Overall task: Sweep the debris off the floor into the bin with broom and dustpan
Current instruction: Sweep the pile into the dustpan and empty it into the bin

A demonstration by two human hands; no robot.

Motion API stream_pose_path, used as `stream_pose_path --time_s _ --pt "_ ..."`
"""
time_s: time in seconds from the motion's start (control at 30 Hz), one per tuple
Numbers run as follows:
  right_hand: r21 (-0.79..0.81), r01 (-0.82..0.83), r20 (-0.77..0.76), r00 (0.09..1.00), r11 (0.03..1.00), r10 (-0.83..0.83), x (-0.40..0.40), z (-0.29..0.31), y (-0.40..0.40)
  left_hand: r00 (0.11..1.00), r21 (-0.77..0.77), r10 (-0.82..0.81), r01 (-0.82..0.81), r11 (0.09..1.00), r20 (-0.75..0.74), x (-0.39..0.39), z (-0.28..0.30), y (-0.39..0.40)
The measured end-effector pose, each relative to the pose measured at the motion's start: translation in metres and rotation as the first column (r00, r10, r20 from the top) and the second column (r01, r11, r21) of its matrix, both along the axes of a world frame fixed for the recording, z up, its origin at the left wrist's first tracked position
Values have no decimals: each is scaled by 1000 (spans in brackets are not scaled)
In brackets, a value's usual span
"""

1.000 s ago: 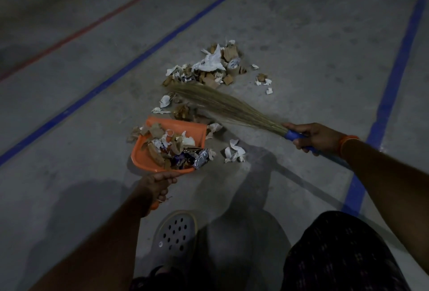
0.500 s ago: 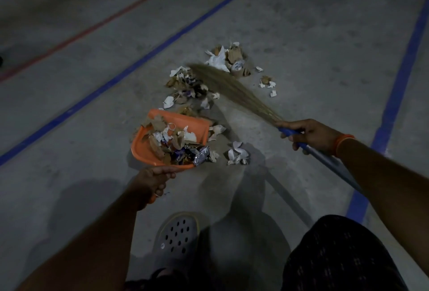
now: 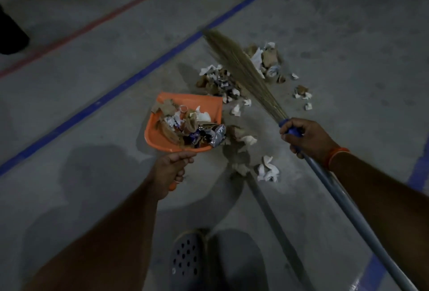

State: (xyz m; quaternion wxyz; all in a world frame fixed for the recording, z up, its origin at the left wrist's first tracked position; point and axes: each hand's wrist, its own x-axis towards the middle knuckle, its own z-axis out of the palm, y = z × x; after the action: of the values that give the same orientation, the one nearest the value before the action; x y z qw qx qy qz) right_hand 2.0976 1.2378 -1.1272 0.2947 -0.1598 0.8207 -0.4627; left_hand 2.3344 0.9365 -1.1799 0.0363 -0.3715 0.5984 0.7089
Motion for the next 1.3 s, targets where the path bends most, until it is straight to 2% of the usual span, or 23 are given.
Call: stream_pose_path --time_s 0.23,0.4,0.57,0.73,0.83,1.07,1.3 --pt "60 -76 98 993 995 69 14 134 -114 987 142 139 -127 982 -82 5 130 -80" --pt "77 -145 71 988 986 140 -1 242 -215 978 101 192 -184 978 -77 9 232 -170" --pt "18 -199 -19 980 980 199 -28 303 -330 953 74 290 -284 956 -88 9 298 -264" --pt "-67 -239 -44 971 969 236 -56 321 -458 930 29 358 -357 934 -84 -1 322 -371" --pt "-89 -241 8 970 966 243 -76 315 -544 919 21 390 -390 921 -52 -10 332 -448" --pt "-89 -294 86 950 952 302 -103 291 -706 869 -90 494 -491 867 18 -6 330 -626" --pt "-63 -285 176 940 956 292 -96 280 -850 849 -96 525 -519 849 54 10 326 -796"
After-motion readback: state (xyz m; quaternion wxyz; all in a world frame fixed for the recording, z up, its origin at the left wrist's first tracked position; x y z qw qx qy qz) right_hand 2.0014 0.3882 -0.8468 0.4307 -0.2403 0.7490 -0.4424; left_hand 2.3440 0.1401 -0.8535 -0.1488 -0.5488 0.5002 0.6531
